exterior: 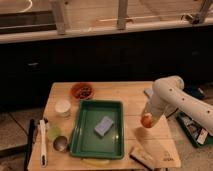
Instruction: Place apple in paper cup
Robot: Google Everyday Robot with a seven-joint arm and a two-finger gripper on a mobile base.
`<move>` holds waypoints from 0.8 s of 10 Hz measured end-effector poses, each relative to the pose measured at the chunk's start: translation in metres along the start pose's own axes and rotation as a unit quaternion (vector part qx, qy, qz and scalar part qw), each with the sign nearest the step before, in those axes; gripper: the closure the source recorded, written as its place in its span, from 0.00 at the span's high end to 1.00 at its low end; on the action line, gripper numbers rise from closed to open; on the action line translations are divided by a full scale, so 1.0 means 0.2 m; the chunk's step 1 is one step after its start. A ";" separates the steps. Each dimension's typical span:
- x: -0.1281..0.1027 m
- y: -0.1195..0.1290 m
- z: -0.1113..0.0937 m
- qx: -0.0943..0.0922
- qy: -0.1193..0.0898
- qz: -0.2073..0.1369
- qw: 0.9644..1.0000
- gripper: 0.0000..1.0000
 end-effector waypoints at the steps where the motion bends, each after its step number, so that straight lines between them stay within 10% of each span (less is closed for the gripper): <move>1: -0.01 -0.02 -0.05 0.001 0.006 -0.004 1.000 0.00; 8: -0.04 -0.11 -0.24 0.007 0.027 -0.013 1.000 0.00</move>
